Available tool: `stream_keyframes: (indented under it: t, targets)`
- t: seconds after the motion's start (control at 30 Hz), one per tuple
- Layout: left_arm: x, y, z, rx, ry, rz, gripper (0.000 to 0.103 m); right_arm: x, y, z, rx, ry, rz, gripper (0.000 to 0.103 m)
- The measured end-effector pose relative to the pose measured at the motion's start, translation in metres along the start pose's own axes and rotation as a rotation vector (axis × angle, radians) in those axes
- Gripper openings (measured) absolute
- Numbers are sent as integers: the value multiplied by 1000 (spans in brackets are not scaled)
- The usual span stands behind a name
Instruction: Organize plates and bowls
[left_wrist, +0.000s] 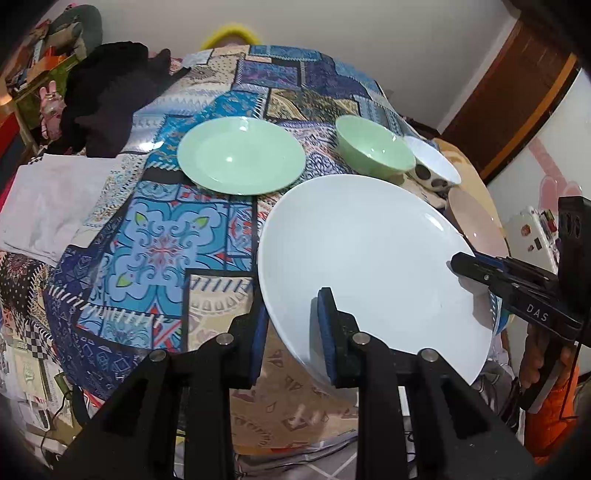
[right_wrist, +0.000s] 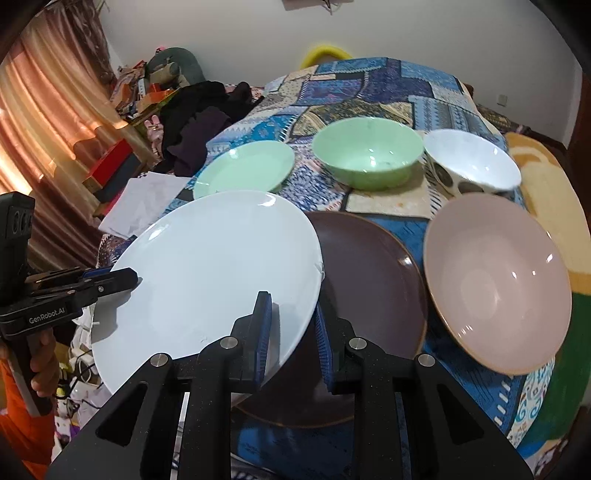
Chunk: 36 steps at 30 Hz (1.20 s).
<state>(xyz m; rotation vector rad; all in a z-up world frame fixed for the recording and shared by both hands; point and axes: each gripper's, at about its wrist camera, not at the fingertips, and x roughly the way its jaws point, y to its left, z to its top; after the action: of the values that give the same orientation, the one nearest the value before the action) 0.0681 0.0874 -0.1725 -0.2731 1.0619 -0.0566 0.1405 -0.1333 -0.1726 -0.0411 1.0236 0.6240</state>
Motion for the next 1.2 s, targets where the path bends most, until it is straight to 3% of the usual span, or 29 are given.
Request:
stream_keyframes:
  t: [0.67, 1.2]
  targets:
    - [54, -22, 5, 27, 102, -20, 25, 8, -39, -15, 102, 34, -31, 21]
    - [82, -38, 19, 53, 132, -16, 25, 6, -56, -15, 139, 40, -43, 21]
